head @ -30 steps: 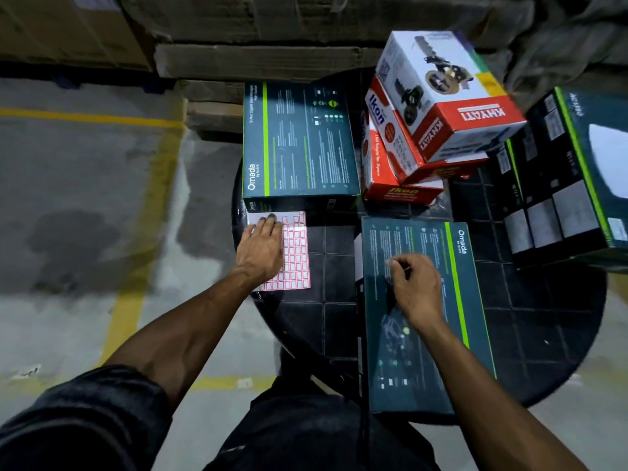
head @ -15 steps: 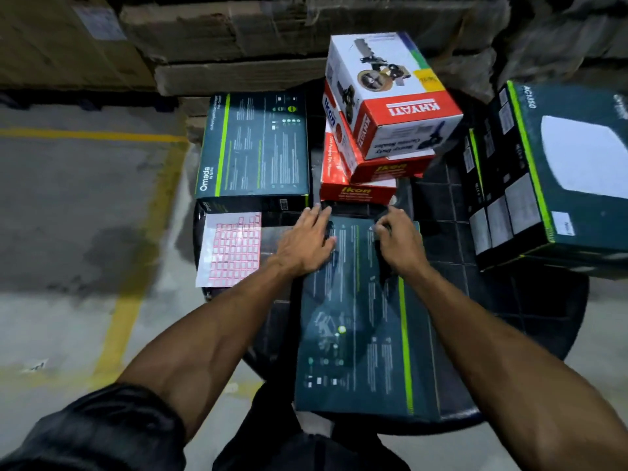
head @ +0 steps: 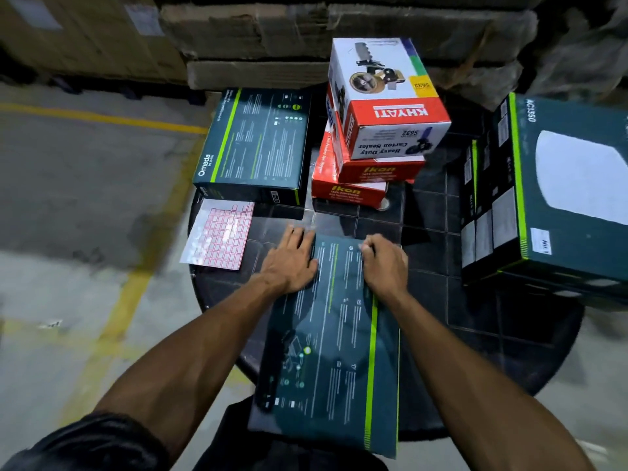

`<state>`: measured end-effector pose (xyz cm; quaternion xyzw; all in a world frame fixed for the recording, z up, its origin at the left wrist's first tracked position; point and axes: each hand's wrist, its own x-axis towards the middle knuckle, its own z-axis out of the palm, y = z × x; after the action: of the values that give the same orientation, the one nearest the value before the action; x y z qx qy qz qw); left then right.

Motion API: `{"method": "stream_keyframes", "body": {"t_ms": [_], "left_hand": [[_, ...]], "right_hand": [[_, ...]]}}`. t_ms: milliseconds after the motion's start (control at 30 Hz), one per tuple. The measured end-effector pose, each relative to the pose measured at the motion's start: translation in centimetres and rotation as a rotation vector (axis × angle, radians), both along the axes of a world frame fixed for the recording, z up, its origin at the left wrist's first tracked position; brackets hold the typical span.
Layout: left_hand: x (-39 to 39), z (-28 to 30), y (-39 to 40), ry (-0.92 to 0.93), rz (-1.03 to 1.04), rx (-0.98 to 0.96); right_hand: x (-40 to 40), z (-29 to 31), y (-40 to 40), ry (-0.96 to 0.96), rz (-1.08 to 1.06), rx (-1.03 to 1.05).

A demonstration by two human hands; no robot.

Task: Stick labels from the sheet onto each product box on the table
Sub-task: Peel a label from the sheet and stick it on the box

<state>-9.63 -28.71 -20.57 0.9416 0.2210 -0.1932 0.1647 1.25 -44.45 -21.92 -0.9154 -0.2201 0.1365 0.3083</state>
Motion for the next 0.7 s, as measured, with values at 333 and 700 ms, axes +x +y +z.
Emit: {"method": "stream_keyframes", "body": {"t_ms": [333,700], "left_hand": [[-4.1,-1.1,-2.4,-0.051,-0.001,0.045],[-5.3,-3.2,-3.2,-0.201,0.012,0.052]], "right_hand": [[-4.0,-0.2,-1.6,-0.038,-0.026,-0.106],[-3.1,1.3,0.2,-0.138,0.132,-0.276]]}}
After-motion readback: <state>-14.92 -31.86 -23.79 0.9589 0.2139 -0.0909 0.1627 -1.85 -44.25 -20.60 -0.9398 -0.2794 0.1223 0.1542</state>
